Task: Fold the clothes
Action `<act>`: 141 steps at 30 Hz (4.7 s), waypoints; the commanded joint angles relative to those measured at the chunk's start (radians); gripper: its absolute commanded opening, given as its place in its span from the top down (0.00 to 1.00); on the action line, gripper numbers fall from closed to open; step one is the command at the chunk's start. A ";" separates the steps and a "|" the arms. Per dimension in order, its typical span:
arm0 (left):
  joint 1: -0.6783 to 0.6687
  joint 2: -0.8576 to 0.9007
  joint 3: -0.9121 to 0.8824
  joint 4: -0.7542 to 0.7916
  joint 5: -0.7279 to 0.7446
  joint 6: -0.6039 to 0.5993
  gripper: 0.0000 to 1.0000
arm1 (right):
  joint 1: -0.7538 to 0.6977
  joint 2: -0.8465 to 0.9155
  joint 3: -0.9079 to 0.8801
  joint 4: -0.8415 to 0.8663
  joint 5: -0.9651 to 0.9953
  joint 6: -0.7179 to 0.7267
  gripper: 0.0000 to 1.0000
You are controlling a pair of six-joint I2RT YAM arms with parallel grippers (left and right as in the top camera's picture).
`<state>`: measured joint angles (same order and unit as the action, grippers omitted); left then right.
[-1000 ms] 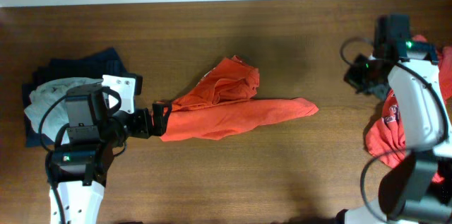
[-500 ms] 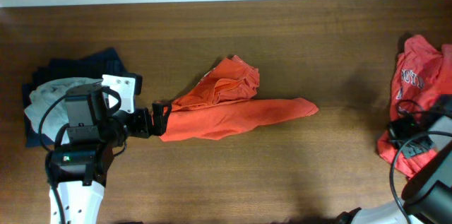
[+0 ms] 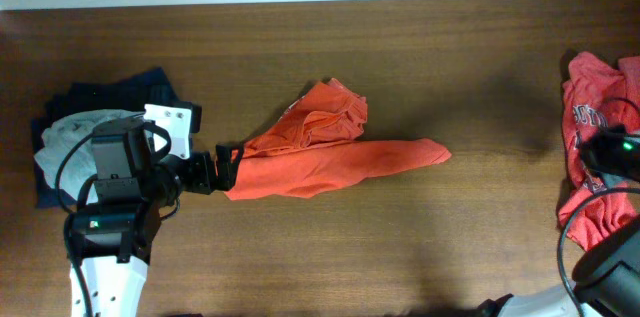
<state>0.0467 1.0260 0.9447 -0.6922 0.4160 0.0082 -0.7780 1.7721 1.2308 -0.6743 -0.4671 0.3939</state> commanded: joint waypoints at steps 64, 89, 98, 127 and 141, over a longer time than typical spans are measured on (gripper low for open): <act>-0.416 0.307 1.161 -0.121 -0.843 0.207 1.00 | 0.772 -0.015 0.014 -0.122 -0.019 -0.353 0.46; -0.417 0.312 1.466 -0.056 -0.393 0.330 1.00 | 0.943 -0.016 0.014 0.127 -0.530 -0.517 0.40; -0.417 0.302 1.524 -0.024 -0.368 0.331 1.00 | 0.988 -0.016 0.014 0.226 -0.701 -0.517 0.35; -0.417 0.303 1.526 -0.045 -0.412 0.330 1.00 | 1.268 -0.019 0.014 0.957 -0.620 -0.134 0.21; -0.417 0.303 1.526 -0.045 -0.404 0.330 1.00 | 1.090 -0.019 0.014 1.112 -1.006 -0.089 0.21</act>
<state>-0.3676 1.3334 2.4535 -0.7509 0.0116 0.3229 0.3347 1.7710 1.2327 0.4339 -1.4136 0.2661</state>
